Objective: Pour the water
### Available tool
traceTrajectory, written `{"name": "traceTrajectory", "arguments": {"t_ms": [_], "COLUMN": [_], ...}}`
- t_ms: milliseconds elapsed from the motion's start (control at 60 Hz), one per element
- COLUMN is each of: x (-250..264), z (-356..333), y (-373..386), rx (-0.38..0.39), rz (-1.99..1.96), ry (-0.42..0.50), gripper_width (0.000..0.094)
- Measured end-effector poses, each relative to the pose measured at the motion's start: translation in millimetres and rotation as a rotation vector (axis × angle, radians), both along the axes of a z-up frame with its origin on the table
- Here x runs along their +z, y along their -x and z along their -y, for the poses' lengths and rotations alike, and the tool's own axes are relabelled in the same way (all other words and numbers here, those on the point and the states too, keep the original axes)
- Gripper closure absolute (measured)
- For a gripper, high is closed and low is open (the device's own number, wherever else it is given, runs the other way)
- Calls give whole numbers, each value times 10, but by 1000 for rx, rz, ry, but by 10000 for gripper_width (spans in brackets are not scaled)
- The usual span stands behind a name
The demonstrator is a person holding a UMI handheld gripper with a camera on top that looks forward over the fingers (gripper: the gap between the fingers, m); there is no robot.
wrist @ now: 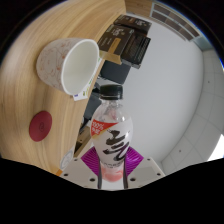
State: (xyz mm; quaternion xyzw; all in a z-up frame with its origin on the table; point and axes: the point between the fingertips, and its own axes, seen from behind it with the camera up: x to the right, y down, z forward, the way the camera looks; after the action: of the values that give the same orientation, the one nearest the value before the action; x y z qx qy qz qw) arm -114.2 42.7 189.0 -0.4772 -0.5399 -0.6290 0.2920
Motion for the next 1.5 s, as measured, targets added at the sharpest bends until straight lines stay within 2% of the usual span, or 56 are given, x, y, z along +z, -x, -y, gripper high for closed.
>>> {"name": "traceTrajectory", "arguments": {"t_ms": [117,267,417,700,883,933,1050,1417,1450,1500], "x": [-154,-142,-212,13,137,29,-261,-1300,-1255,-1257], "z": [-107,-167,-158,33,135,131,129,150,115,152], "y": [-8,197,105,43,35,28,29,4,17,1], "rx": [4,95,89,74,27,-4,-24,-120,-85,-79], "rz": [105,173,70,-848,-1519,-1661,-1858,-1971,-1981,-1982], "ry": [53,48,74,95,101,116,133,197,174,164], "gripper_width": [654,653,654,652,653,651,652,641,643,620]}}
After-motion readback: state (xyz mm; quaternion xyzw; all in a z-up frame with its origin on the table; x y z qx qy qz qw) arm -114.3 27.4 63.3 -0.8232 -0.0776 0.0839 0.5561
